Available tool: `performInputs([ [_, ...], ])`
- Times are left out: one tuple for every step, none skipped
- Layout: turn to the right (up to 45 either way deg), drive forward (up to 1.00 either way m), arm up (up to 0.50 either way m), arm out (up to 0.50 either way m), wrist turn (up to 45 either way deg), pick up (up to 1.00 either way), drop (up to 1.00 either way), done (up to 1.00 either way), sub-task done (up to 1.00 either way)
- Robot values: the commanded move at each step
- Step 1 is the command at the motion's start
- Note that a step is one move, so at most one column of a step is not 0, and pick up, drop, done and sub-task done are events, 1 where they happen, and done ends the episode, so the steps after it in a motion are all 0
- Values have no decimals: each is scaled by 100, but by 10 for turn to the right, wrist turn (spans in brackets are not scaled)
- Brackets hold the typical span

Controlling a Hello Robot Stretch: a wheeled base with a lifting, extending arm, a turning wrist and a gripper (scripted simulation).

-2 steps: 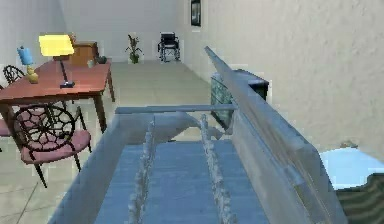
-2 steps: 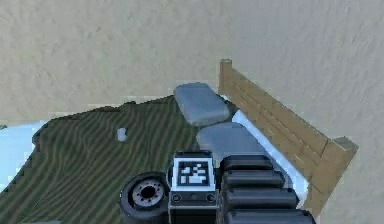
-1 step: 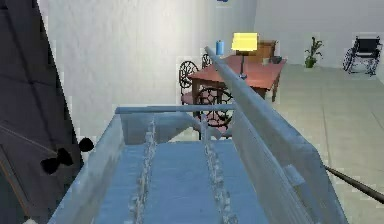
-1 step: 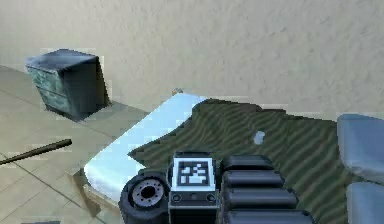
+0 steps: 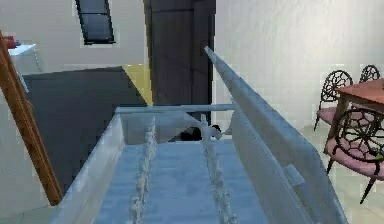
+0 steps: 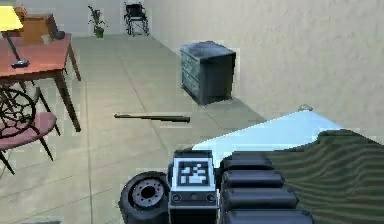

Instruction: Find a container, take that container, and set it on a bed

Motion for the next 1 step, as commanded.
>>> performInputs([
  [450,0,0,0,0,0,0,0,0],
])
